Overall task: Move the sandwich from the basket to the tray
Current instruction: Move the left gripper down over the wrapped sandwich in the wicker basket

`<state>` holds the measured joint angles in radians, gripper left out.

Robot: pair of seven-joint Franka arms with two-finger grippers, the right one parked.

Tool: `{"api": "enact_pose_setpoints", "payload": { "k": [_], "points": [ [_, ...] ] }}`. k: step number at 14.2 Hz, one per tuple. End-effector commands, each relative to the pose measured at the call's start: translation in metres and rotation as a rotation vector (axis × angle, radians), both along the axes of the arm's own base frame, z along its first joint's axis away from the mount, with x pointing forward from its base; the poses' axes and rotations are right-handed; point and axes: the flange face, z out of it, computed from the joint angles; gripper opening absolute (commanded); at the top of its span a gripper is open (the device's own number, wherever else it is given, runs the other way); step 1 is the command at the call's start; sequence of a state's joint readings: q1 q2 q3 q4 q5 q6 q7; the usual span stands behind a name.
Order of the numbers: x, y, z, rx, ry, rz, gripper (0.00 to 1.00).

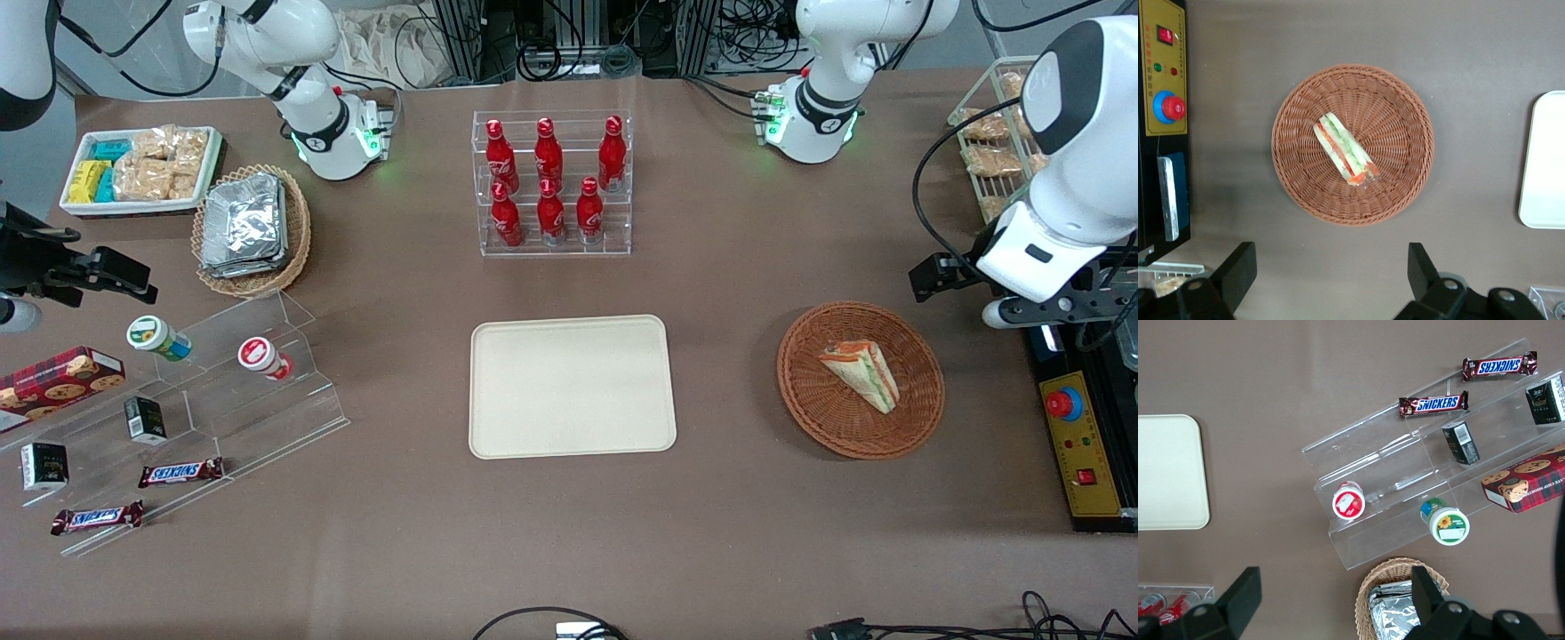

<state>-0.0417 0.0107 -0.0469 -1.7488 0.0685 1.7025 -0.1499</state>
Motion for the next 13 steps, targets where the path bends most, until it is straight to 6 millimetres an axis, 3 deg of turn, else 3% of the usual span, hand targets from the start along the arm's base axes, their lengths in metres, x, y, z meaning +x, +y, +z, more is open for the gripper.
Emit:
{"api": "enact_pose_setpoints", "payload": {
  "k": [1,3,5,9,13],
  "points": [
    [0.006,0.004,0.003,-0.012,0.029,0.022,1.00],
    [0.009,0.003,0.006,-0.009,0.021,0.036,1.00],
    [0.024,0.003,-0.016,0.004,0.046,0.052,1.00],
    [0.051,0.028,-0.093,-0.019,0.048,0.221,1.00],
    [0.058,0.025,-0.171,0.006,0.028,0.572,1.00]
  ]
}}
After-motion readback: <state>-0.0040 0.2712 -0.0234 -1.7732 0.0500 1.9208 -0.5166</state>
